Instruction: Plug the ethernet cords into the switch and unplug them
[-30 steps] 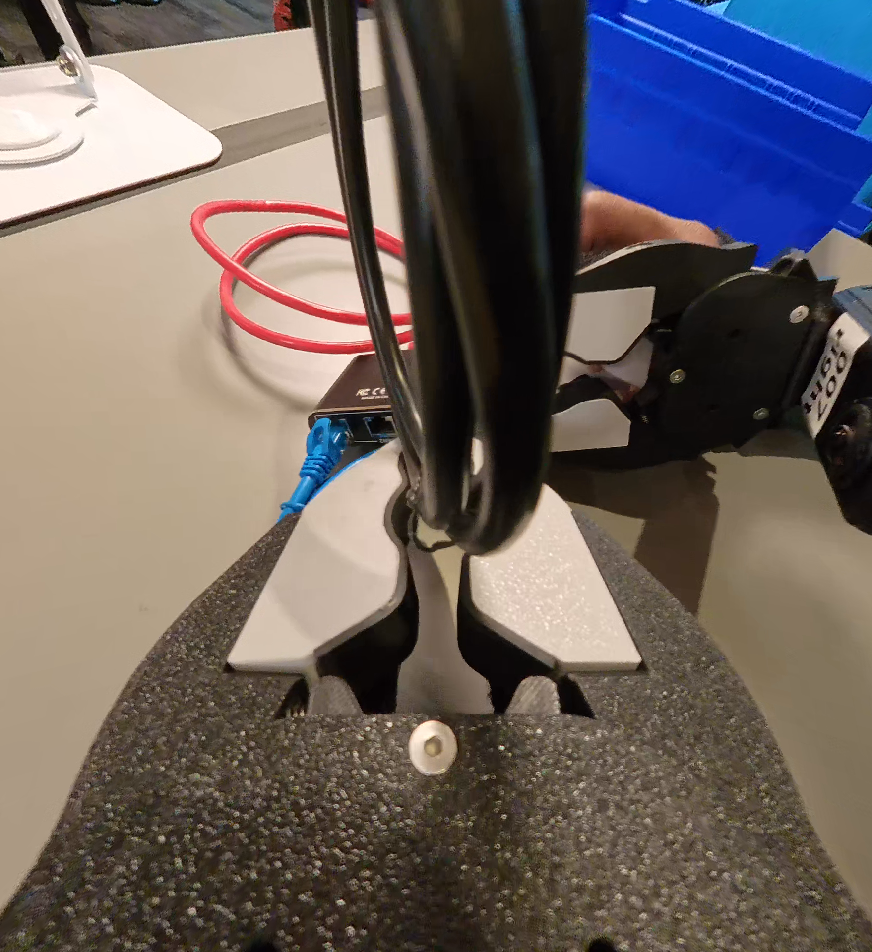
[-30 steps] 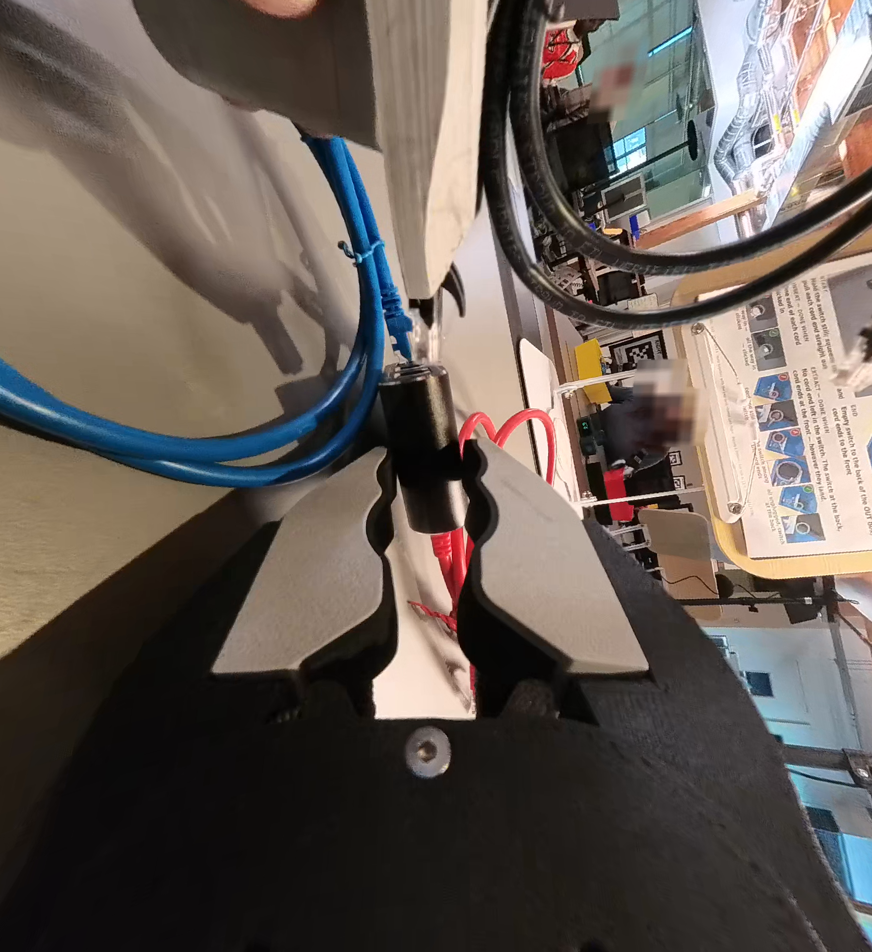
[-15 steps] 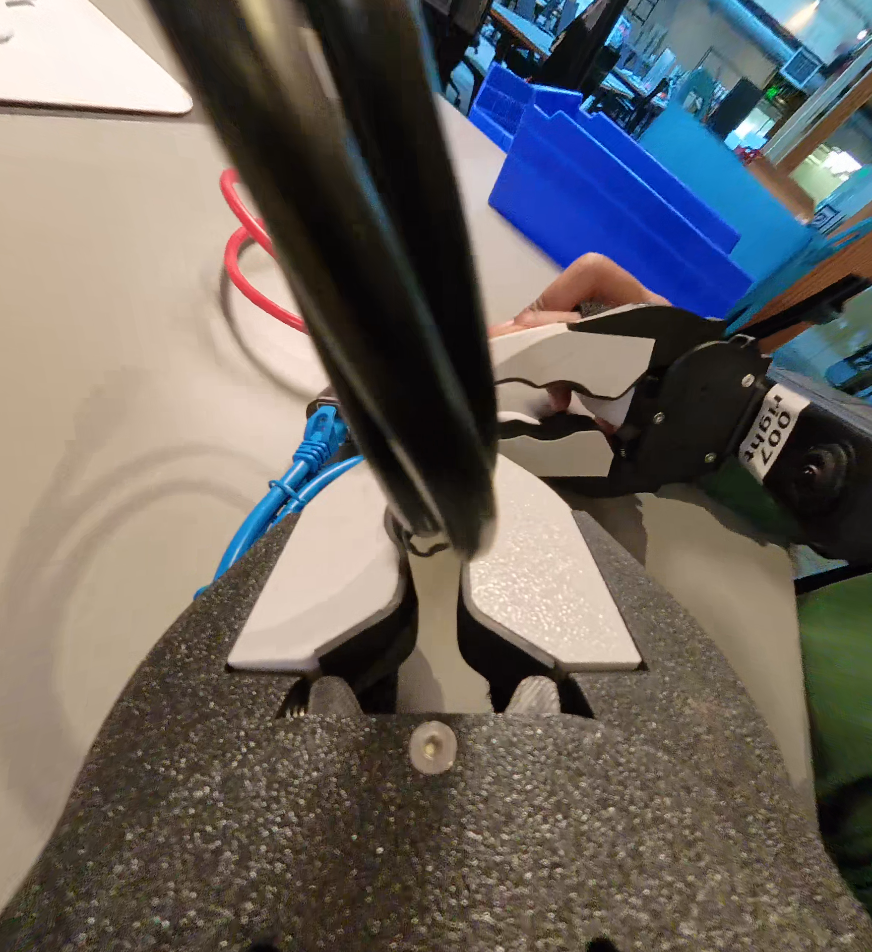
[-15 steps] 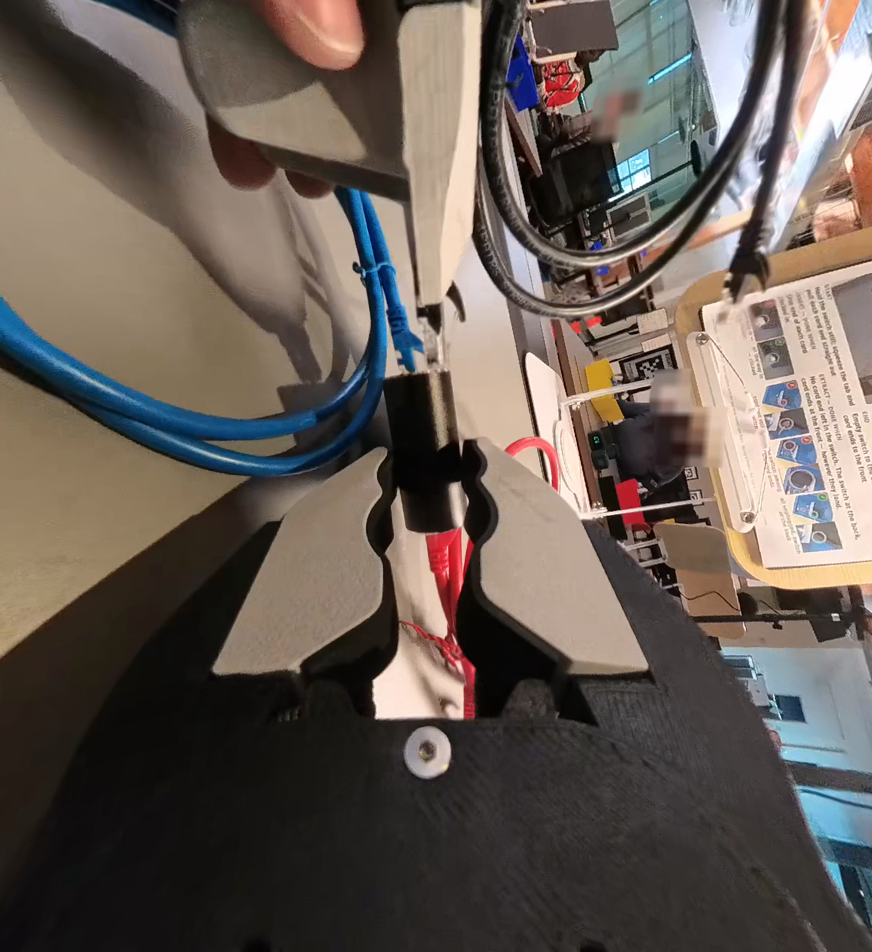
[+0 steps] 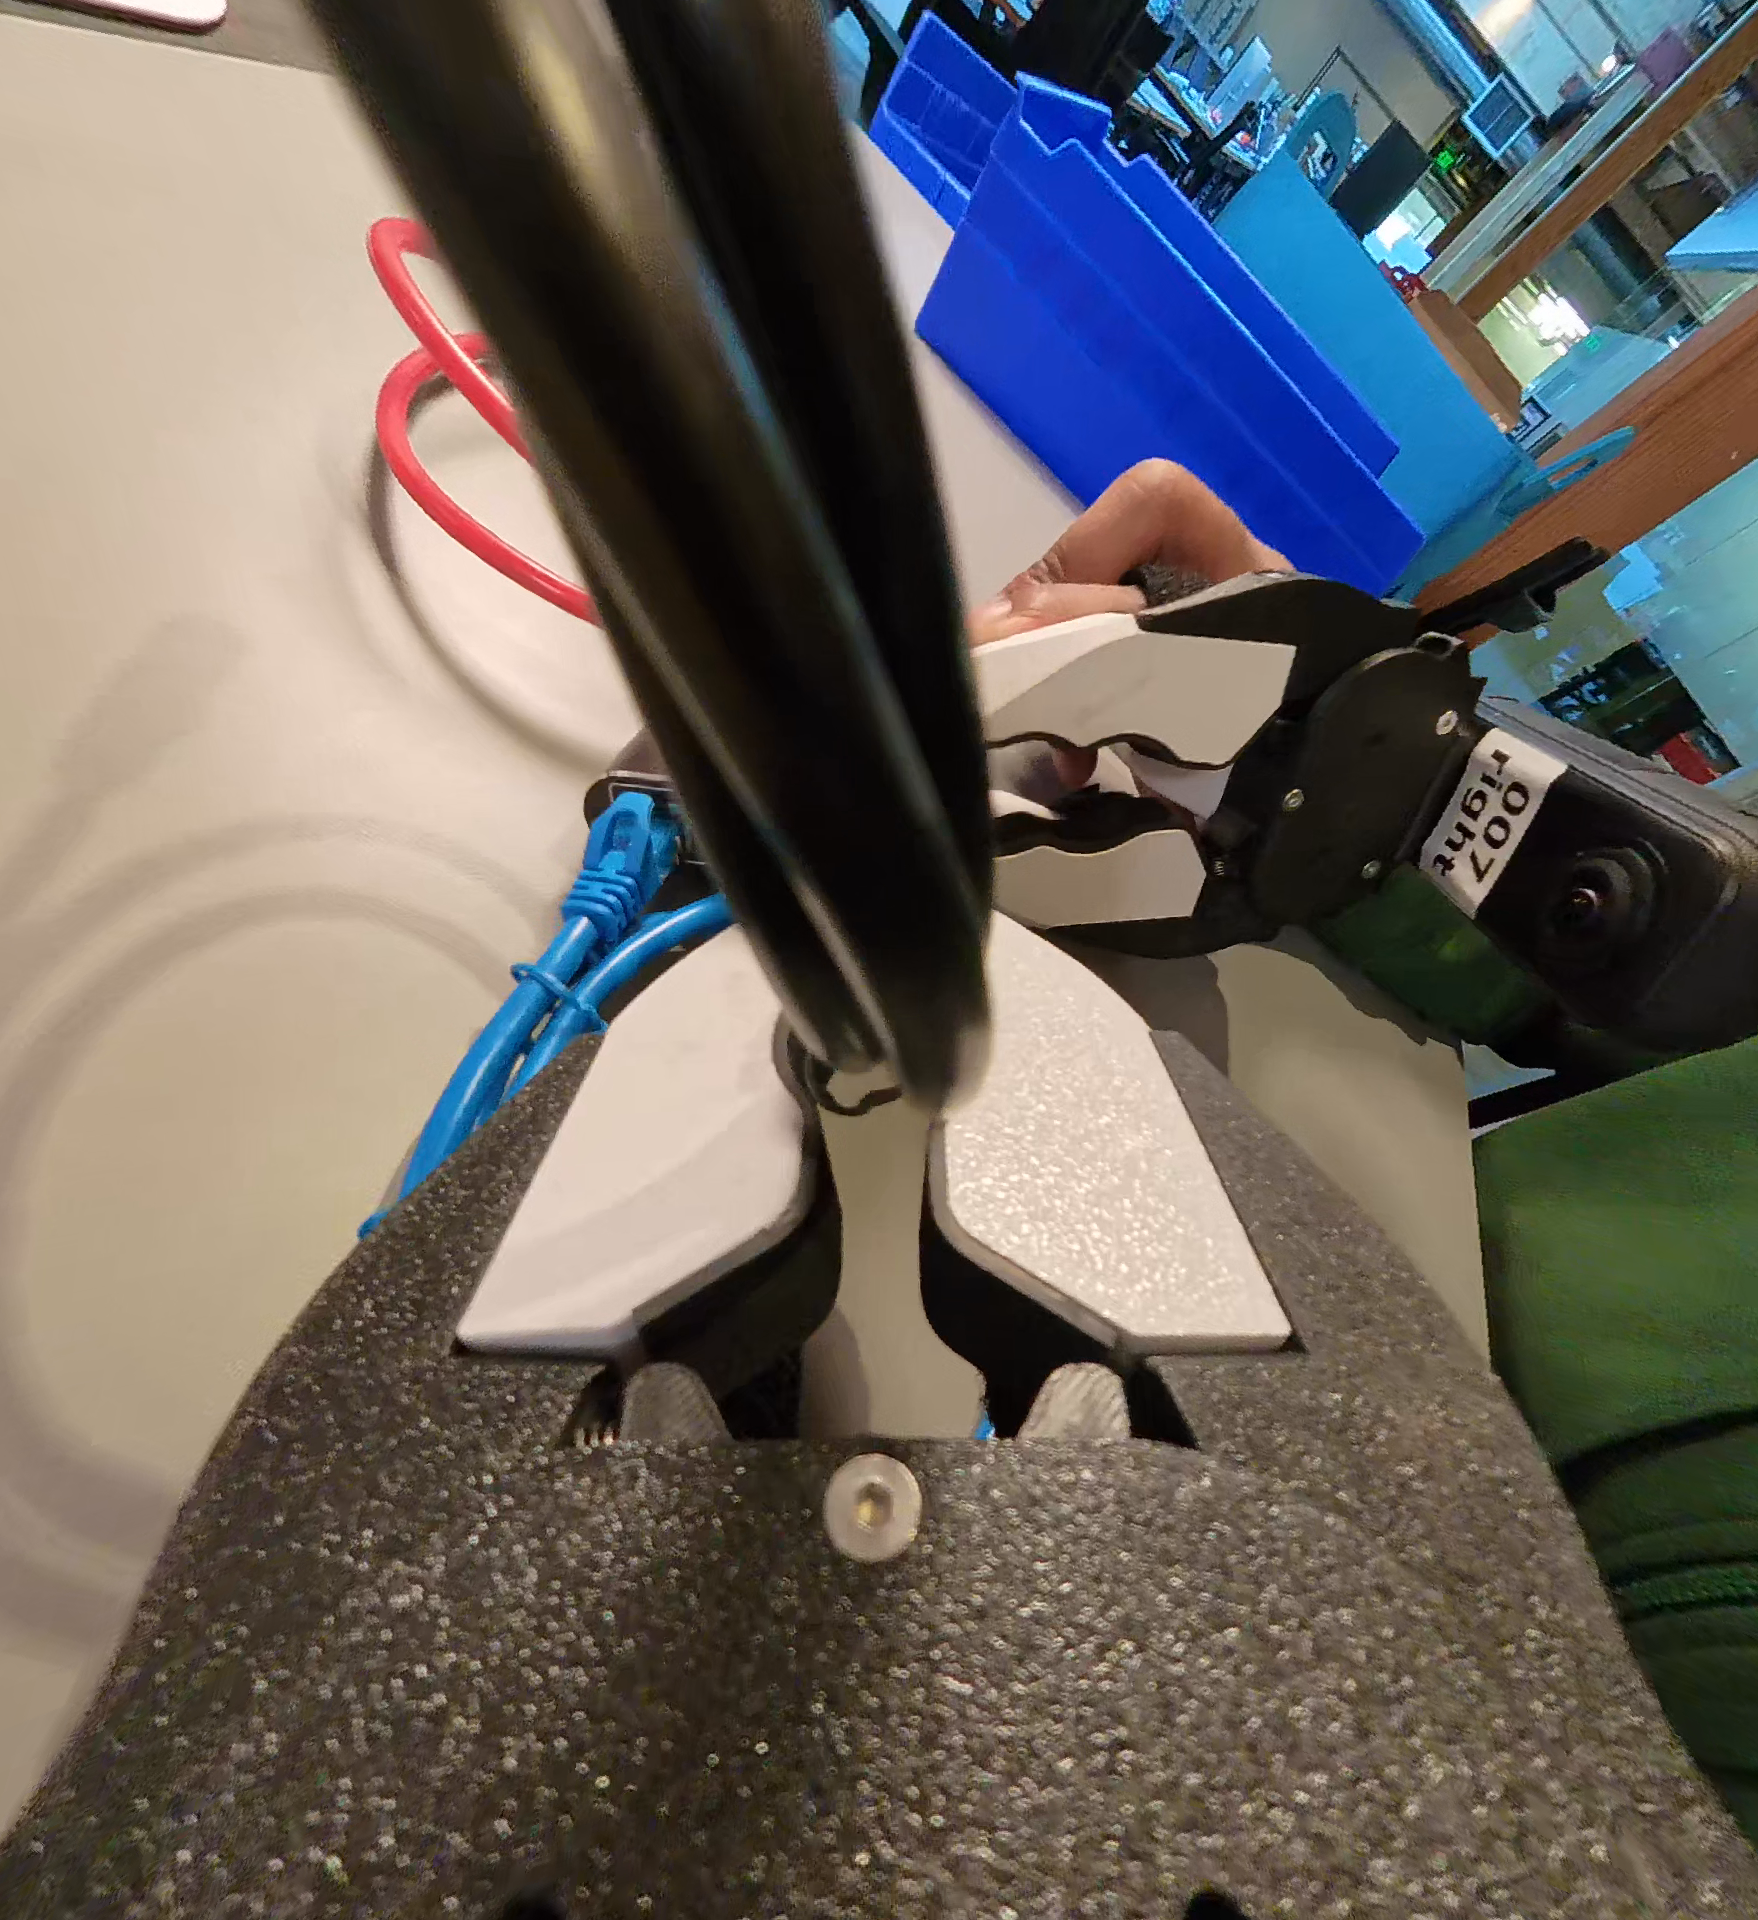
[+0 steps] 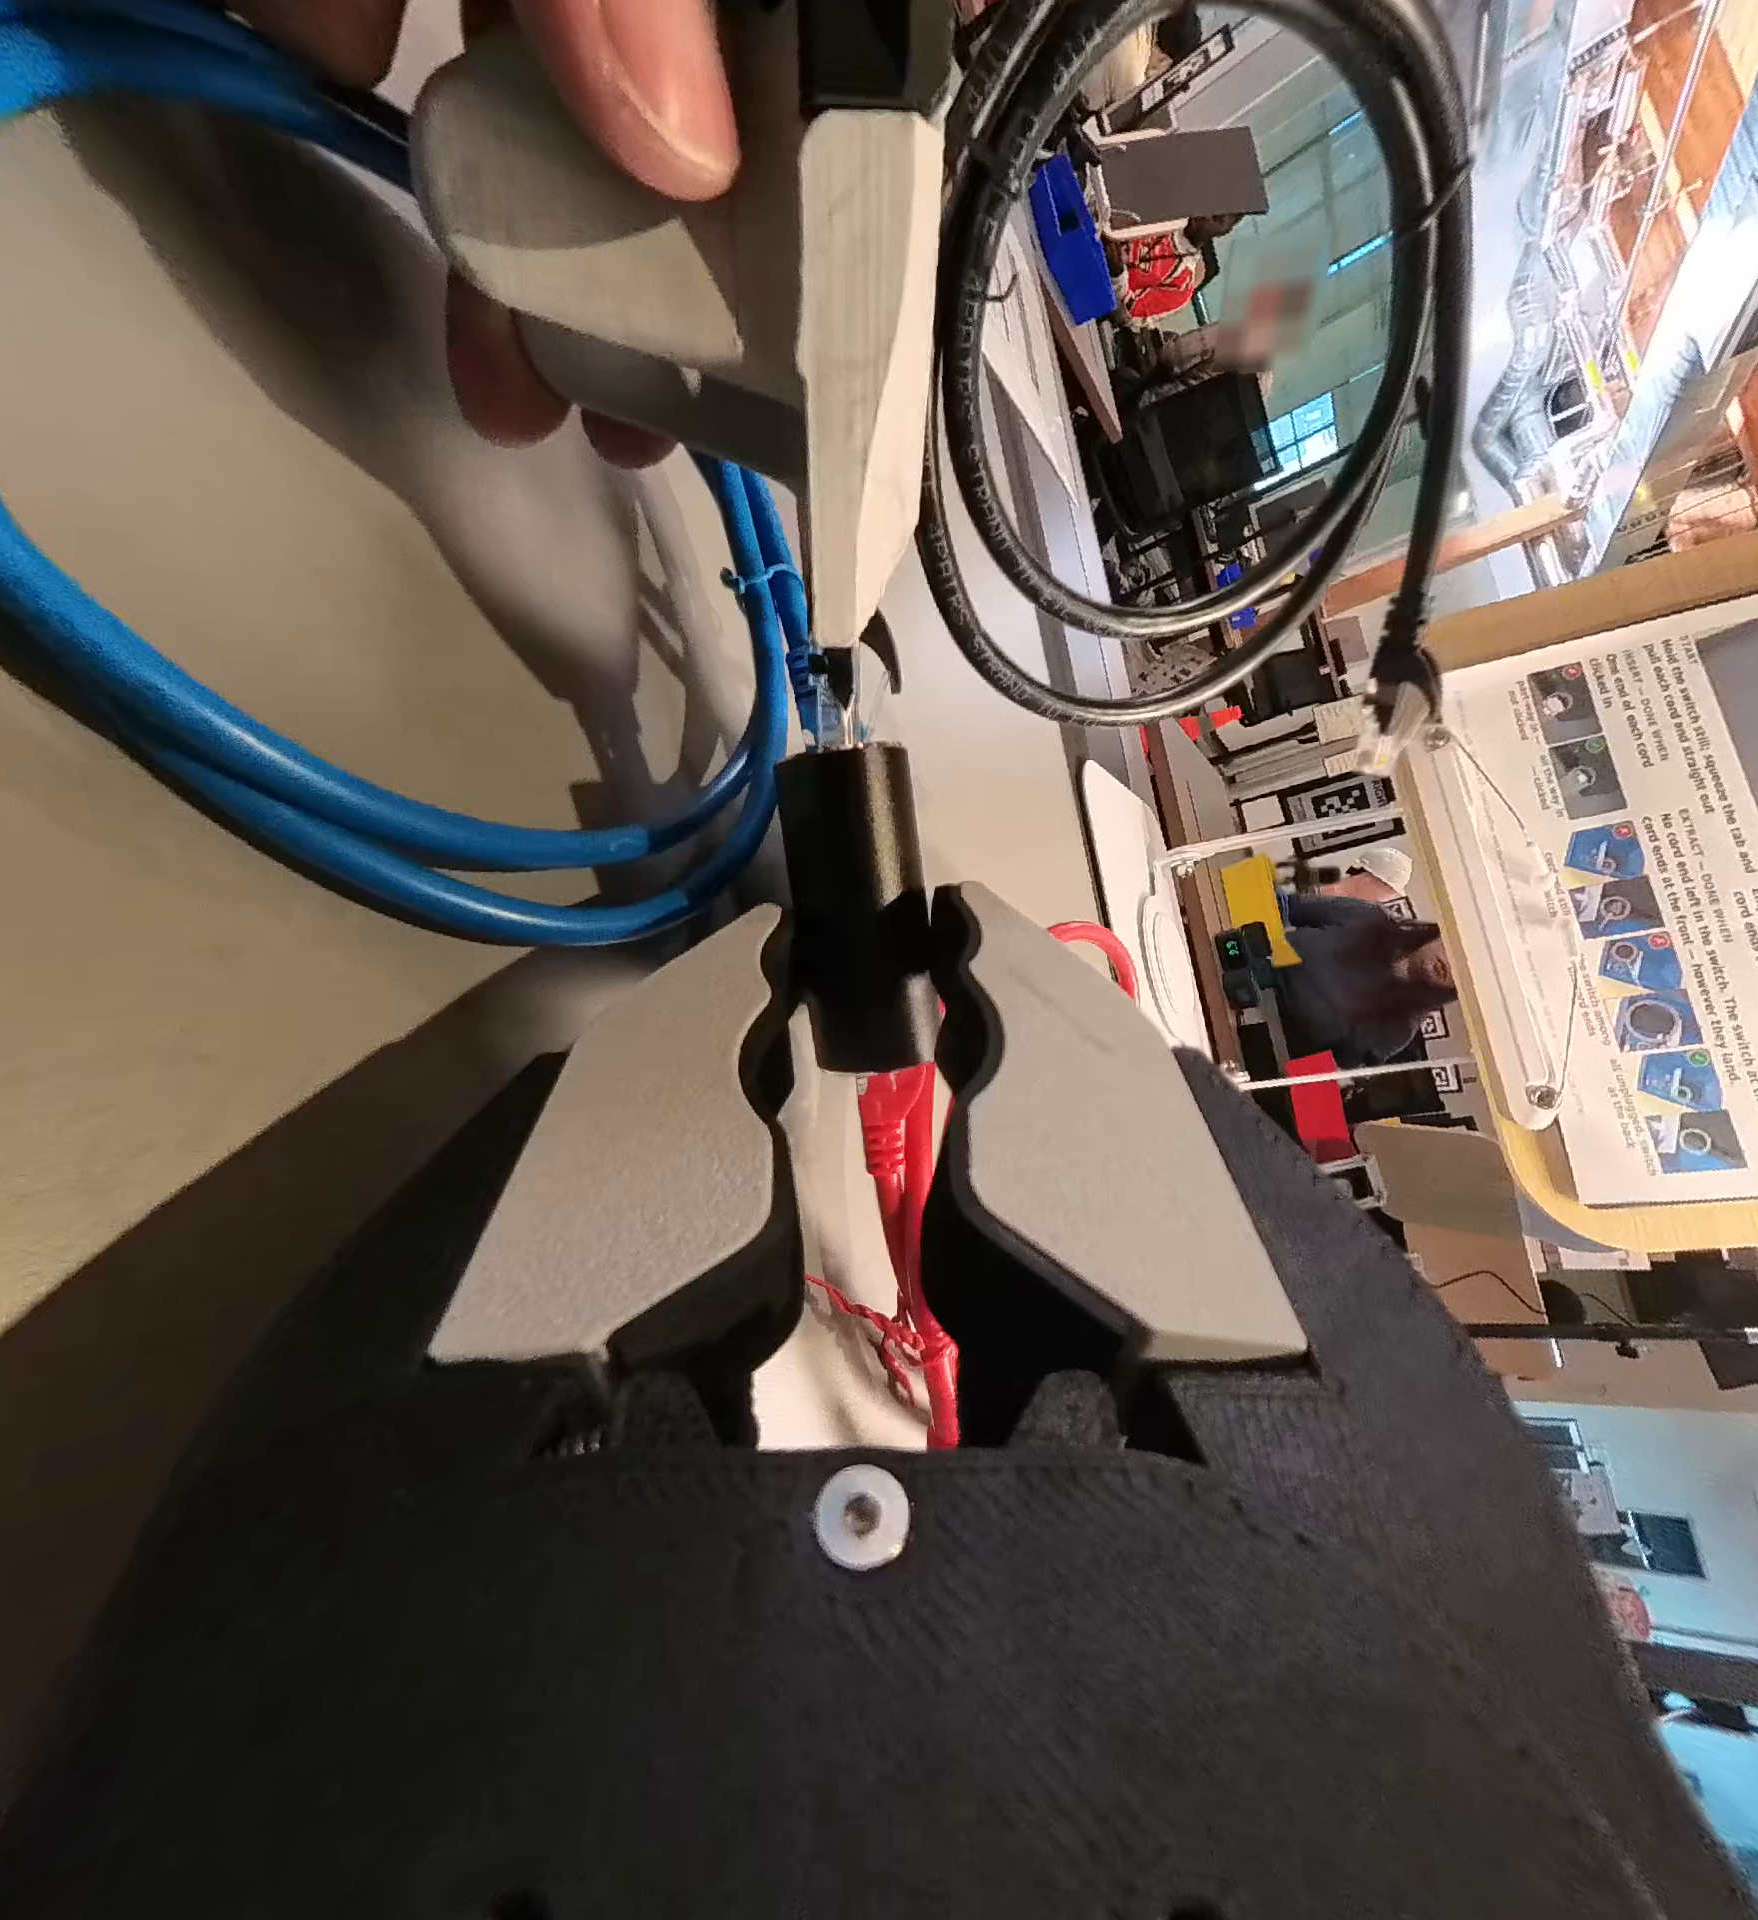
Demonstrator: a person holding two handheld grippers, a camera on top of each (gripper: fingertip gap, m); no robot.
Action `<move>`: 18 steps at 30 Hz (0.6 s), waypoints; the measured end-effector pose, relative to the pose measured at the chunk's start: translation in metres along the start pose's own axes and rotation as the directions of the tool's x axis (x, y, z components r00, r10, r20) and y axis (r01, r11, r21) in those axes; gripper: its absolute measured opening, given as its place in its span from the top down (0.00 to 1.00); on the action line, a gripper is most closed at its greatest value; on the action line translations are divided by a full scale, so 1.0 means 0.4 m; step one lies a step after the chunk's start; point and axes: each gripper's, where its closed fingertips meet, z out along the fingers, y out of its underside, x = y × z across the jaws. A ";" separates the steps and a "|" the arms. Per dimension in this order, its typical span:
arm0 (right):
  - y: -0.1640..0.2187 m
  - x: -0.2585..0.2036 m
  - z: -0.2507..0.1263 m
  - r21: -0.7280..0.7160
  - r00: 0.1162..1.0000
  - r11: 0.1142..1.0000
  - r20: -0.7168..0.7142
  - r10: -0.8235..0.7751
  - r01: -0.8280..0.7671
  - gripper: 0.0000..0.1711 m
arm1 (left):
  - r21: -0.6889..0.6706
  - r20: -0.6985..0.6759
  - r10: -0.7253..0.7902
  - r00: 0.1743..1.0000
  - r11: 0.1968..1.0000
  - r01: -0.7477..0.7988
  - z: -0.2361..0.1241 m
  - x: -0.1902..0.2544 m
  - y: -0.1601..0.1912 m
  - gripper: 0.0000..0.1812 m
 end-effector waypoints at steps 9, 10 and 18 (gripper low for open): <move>-0.007 -0.003 0.003 0.033 0.999 0.999 0.027 0.019 -0.019 0.85 | -0.022 -0.057 -0.048 0.997 0.999 0.047 0.002 0.004 0.007 0.92; -0.007 -0.002 0.003 0.033 0.999 0.999 0.028 0.024 -0.025 0.86 | -0.022 -0.059 -0.052 0.997 0.998 0.050 0.002 0.003 0.007 0.92; -0.016 0.002 0.010 0.037 0.992 0.992 0.045 0.122 -0.124 0.85 | 0.007 -0.098 -0.115 0.989 0.993 0.116 -0.001 0.002 -0.002 0.92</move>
